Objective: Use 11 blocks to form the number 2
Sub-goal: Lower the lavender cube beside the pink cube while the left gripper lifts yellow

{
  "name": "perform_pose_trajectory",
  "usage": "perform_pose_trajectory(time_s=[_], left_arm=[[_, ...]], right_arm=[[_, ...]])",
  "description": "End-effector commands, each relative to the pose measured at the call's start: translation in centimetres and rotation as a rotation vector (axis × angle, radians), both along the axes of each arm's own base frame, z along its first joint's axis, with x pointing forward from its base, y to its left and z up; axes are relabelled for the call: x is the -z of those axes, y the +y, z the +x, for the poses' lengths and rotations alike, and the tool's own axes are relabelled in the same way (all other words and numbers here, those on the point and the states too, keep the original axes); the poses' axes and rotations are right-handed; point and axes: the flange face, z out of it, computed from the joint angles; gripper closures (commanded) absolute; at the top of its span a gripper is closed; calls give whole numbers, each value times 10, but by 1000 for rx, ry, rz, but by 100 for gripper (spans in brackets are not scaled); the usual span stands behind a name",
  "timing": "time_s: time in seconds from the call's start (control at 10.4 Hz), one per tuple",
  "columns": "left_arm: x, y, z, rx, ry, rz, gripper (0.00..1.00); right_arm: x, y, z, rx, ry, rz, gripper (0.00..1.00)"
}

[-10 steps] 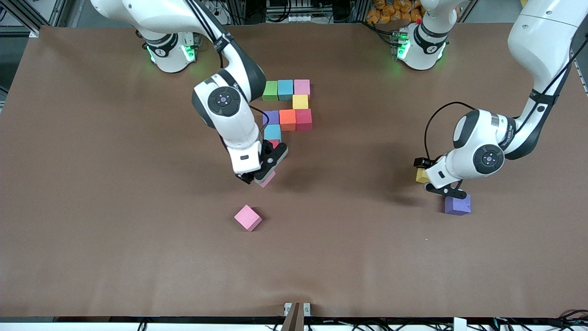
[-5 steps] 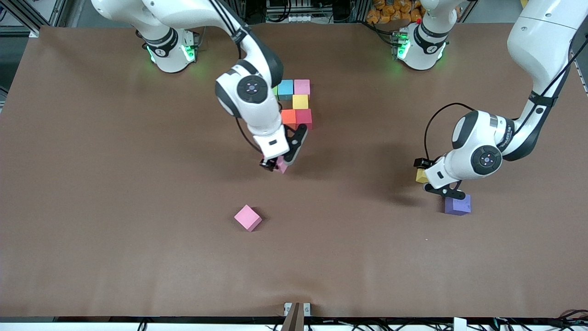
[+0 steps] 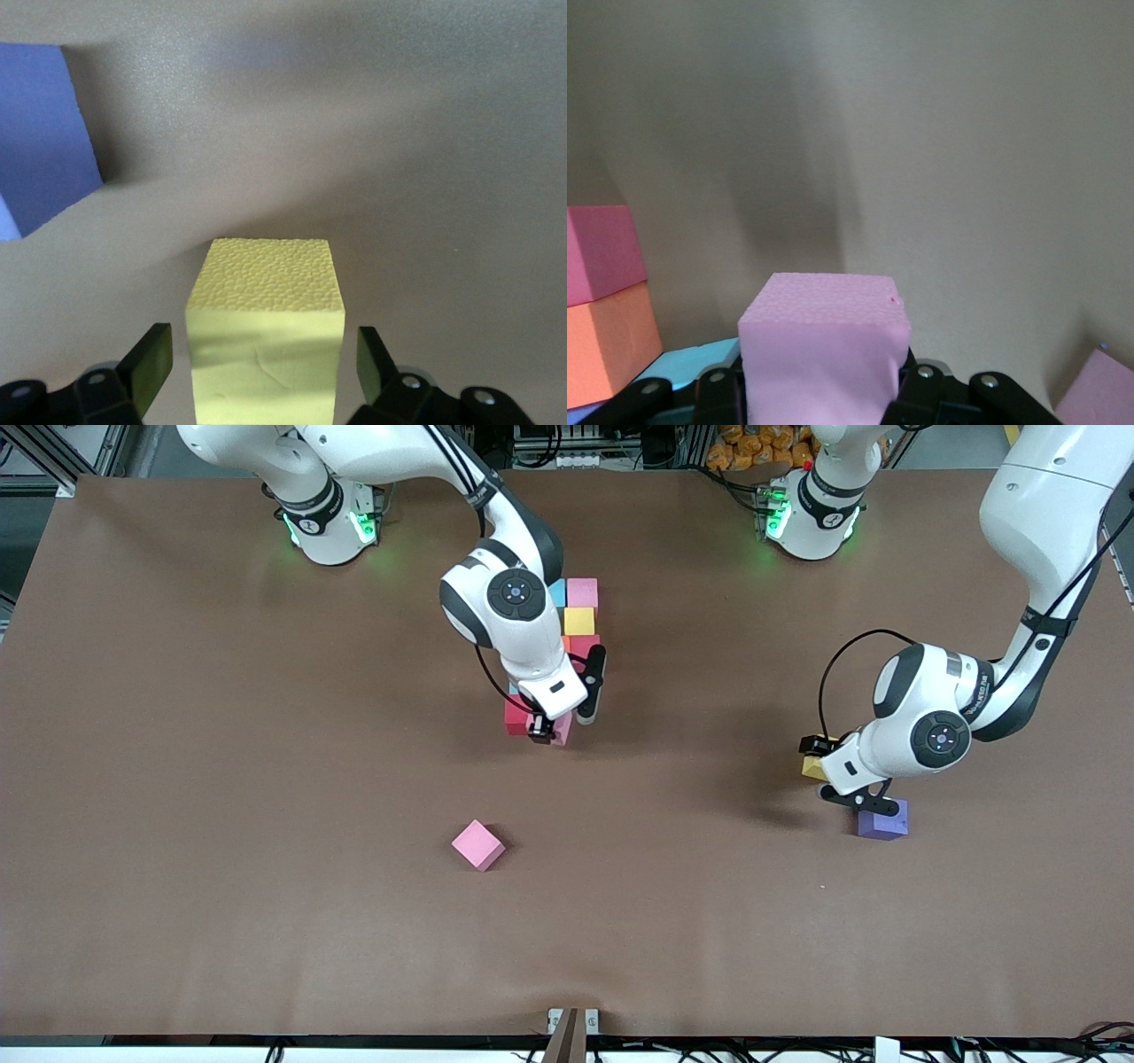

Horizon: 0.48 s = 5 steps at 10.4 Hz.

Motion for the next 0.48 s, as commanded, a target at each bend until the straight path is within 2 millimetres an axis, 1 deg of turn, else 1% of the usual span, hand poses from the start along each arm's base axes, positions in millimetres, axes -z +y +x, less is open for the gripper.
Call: perform_pose_trajectory(time_s=[0.0,0.1,0.19,0.29,0.38], left_arm=[[5,-1,5,2,-10,15,20],[4,-1,7,3,-16,17,36],[3,-3,7,8,-17,16,49],[3,-5,7,6,-17,15,55],[1,-6,7,4,-20,18,55]], right_arm=[[5,15,-14,-54,0,2,45],[7,22,-22,-68,5,2,45],[8,25,-28,-77,8,-1,45],[11,26,-31,-80,14,-5,45],[14,28,-37,-88,19,-10,45]])
